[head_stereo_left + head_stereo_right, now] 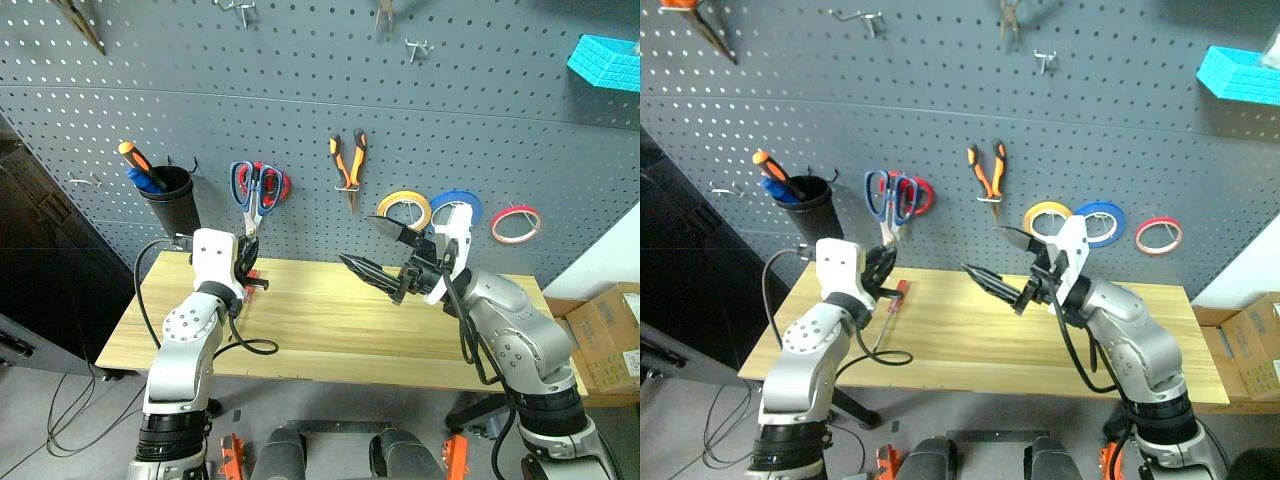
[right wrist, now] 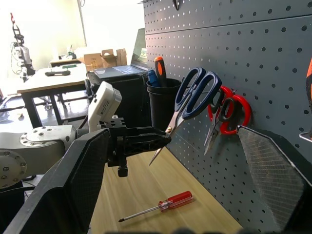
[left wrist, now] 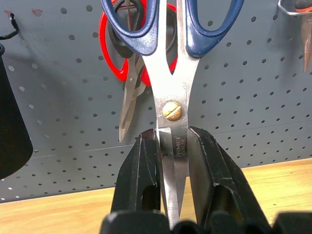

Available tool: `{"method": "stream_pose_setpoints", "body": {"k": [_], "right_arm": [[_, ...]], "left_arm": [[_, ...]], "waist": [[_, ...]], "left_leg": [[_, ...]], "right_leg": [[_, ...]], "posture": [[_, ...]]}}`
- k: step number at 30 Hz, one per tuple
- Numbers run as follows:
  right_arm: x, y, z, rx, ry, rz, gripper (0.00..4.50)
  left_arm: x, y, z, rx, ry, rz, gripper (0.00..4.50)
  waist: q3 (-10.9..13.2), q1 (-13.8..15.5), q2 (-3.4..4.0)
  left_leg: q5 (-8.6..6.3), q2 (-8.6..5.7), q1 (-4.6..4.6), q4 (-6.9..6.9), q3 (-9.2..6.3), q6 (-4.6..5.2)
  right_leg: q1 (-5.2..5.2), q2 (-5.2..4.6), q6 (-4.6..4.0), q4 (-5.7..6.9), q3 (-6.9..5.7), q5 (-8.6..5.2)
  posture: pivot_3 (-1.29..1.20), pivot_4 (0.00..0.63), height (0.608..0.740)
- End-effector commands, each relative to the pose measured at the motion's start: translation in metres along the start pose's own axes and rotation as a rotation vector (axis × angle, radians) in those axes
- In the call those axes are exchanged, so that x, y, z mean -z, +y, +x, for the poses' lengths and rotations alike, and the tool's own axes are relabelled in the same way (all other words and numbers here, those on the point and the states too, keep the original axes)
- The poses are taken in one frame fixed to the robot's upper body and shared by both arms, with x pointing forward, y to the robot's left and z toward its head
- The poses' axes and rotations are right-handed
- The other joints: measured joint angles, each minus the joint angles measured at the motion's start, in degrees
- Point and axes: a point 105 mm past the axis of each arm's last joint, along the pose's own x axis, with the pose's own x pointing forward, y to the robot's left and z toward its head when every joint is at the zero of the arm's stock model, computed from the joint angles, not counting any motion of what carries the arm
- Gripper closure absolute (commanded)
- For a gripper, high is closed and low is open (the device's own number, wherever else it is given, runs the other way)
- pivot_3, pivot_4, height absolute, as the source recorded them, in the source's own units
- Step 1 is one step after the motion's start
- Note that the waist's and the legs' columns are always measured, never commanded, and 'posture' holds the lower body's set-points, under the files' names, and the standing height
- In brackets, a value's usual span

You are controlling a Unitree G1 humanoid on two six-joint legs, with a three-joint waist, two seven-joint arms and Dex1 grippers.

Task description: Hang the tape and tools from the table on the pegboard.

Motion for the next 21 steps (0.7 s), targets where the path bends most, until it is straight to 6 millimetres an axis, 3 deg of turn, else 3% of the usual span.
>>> {"method": "stream_pose_setpoints", "body": {"k": [1, 10, 16, 21], "right_arm": [[-0.016, 0.002, 0.001, -0.012, -0.045, -0.053, 0.0], [-0.016, 0.002, 0.002, -0.008, -0.047, -0.053, 0.0], [-0.017, 0.002, 0.001, -0.001, -0.047, -0.055, 0.0], [-0.016, 0.002, -0.001, 0.002, -0.043, -0.058, 0.0]], "left_arm": [[-0.001, 0.007, 0.015, -0.002, 0.004, 0.023, 4.03], [-0.001, 0.009, 0.045, 0.014, 0.002, 0.065, 4.03], [-0.006, 0.007, 0.051, 0.024, -0.026, 0.073, 4.03], [-0.005, -0.003, 0.048, 0.057, -0.037, 0.04, 2.4]], "waist": [[0.0, 0.0, 0.01], [0.0, 0.0, 0.01], [0.0, 0.0, 0.01], [0.0, -0.1, 0.01]], "left_leg": [[0.0, 0.0, 0.02, 0.0, -0.01, 0.0], [0.0, 0.0, 0.01, 0.0, -0.01, 0.0], [0.0, 0.0, 0.01, 0.0, 0.0, 0.0], [0.0, 0.0, 0.01, 0.0, 0.0, 0.0]], "right_leg": [[0.01, 0.01, 0.0, 0.01, -0.01, 0.0], [0.02, 0.02, 0.01, -0.01, -0.01, 0.0], [0.02, 0.02, 0.02, 0.0, 0.0, 0.01], [0.02, 0.02, 0.01, 0.01, 0.01, 0.01]], "posture": [[0.1, 0.06, 0.74], [0.08, 0.062, 0.74], [0.07, 0.065, 0.74], [0.07, 0.071, 0.74]]}}
